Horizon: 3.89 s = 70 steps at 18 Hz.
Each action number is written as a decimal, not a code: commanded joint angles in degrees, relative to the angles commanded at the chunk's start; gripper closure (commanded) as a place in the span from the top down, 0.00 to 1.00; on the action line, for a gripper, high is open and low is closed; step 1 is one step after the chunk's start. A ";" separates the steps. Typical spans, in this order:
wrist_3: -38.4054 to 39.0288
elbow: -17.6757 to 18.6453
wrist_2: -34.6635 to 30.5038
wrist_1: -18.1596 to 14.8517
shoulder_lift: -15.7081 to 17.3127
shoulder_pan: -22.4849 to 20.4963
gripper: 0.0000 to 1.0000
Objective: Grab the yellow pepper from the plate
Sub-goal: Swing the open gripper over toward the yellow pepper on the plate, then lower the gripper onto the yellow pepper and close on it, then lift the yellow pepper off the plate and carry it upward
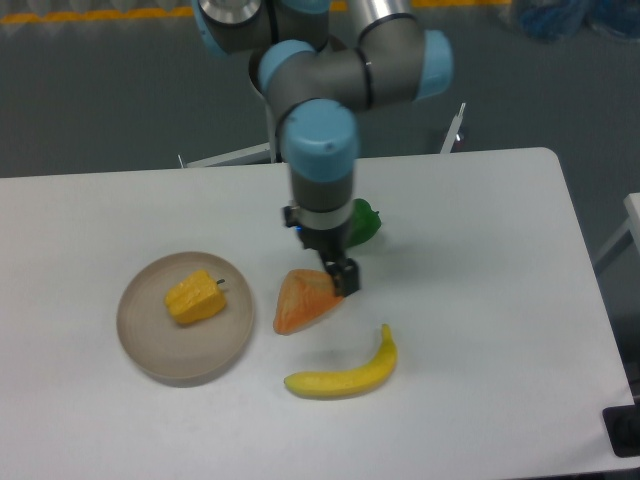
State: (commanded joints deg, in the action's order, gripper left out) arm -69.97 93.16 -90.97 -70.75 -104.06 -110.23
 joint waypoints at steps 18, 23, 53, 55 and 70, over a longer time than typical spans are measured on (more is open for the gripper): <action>16.00 0.44 0.18 4.83 -8.35 12.13 1.00; 17.32 0.62 0.00 5.01 -10.37 13.46 1.00; 9.18 -6.76 4.92 -5.78 0.00 -7.79 0.00; 4.42 -6.94 4.92 -6.42 0.09 -11.74 0.00; -20.99 -6.94 2.81 -5.54 -2.72 -25.21 0.03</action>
State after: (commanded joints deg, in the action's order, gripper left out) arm -90.96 86.22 -88.15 -76.29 -106.78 -135.44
